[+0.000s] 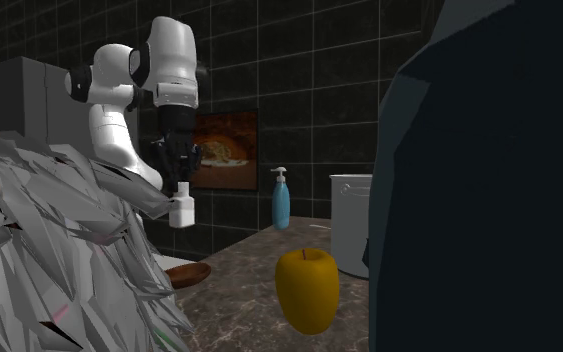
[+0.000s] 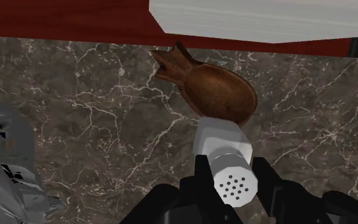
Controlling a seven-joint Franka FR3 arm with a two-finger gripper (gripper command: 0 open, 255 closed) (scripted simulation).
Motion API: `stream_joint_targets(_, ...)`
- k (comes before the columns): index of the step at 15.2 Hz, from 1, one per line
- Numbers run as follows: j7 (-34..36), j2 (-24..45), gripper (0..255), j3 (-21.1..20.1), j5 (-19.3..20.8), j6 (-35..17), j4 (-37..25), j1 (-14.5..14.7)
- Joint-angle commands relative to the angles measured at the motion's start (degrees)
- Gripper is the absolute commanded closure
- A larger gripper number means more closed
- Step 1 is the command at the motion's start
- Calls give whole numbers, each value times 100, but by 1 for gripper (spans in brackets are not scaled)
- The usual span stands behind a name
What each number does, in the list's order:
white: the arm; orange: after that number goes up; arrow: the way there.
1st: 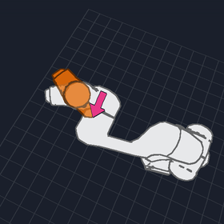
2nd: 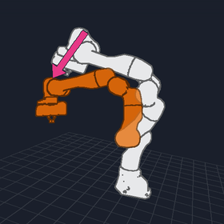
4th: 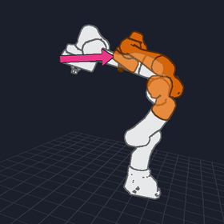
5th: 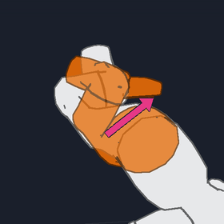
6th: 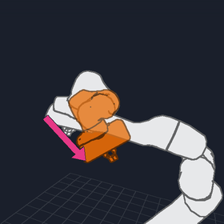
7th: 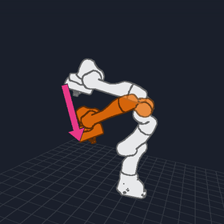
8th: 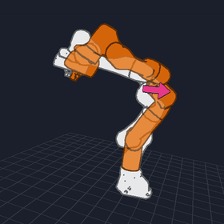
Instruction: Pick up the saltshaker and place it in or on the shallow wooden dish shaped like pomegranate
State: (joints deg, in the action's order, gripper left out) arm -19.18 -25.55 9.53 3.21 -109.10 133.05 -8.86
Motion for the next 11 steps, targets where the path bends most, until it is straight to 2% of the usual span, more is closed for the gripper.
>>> stream_joint_targets(1,-54,-471,255,32,86,123,344,-77)
stream_joint_targets(2,-83,-781,255,45,137,245,529,-128)
stream_joint_targets(11,-91,-668,255,101,171,-481,1143,-146)
